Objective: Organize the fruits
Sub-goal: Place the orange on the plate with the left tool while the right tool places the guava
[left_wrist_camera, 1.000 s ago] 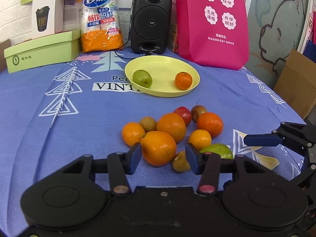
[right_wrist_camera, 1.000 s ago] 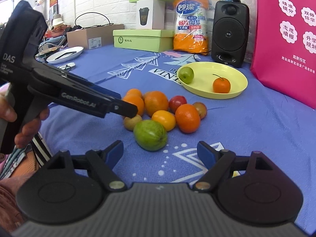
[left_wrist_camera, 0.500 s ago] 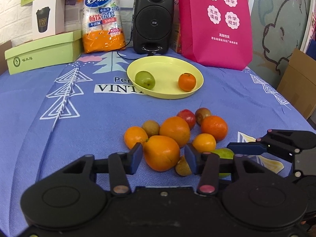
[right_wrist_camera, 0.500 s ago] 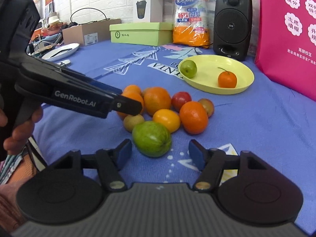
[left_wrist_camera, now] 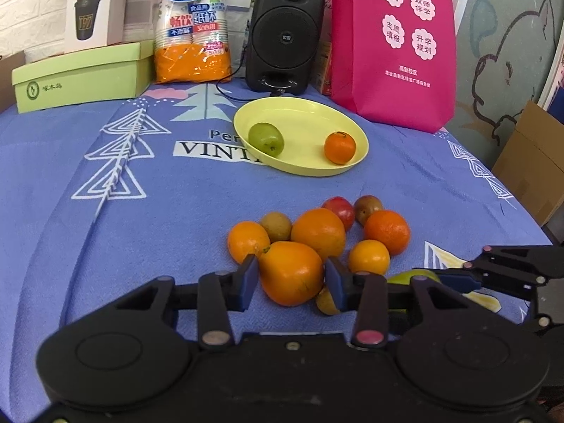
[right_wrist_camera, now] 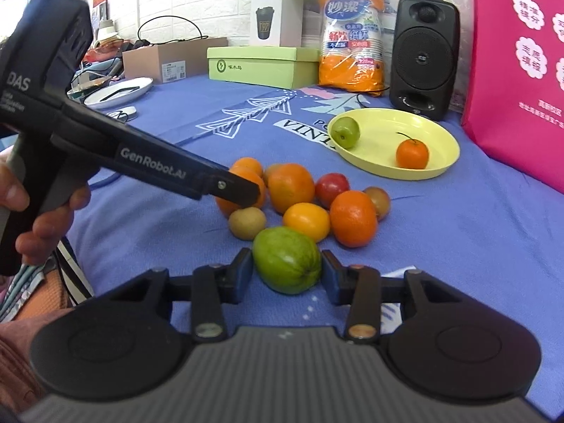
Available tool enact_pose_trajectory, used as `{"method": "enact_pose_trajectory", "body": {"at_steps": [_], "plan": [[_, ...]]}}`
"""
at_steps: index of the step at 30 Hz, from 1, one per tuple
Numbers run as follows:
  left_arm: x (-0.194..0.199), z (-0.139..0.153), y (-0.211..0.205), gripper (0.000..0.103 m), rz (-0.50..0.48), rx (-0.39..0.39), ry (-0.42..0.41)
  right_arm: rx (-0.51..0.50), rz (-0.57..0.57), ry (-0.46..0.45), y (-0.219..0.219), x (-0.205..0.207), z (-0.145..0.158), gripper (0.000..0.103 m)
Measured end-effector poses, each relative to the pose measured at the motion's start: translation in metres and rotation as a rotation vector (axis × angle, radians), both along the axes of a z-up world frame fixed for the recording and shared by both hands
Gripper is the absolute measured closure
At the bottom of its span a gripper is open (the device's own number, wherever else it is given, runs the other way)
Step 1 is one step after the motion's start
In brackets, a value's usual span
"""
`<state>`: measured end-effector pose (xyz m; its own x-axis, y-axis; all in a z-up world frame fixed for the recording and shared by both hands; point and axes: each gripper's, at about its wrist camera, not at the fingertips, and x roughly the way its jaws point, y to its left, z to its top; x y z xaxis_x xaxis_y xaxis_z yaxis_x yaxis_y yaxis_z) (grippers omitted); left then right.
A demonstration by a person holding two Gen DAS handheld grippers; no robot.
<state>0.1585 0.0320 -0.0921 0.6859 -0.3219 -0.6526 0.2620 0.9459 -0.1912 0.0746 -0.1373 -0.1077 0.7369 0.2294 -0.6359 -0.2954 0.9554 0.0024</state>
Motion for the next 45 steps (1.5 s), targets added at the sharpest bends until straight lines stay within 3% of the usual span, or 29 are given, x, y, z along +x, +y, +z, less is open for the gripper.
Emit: {"method": "enact_pose_trajectory", "body": {"at_steps": [13,18,23,33,40,45], "plan": [[0.003,-0.001,-0.002,0.062,0.026,-0.002,0.010,0.021,-0.056,-0.009,-0.023,-0.010,0.007,0.062],[-0.006,0.016,0.009,0.062,0.032,-0.011,-0.030,0.028,-0.060,-0.012,-0.026,-0.009,0.008,0.062],[0.010,0.035,0.014,0.062,0.030,0.035,-0.079,0.030,-0.071,-0.030,-0.033,-0.001,0.015,0.062],[0.110,0.058,-0.020,0.061,-0.021,0.099,-0.168,-0.036,-0.073,-0.099,-0.044,0.064,0.044,0.062],[0.197,0.035,-0.050,0.061,-0.025,0.137,-0.088,-0.027,-0.087,-0.058,-0.050,0.145,0.037,0.062],[0.236,0.014,-0.060,0.061,-0.019,0.142,-0.008,-0.061,-0.098,-0.020,-0.049,0.181,0.018,0.062]]}}
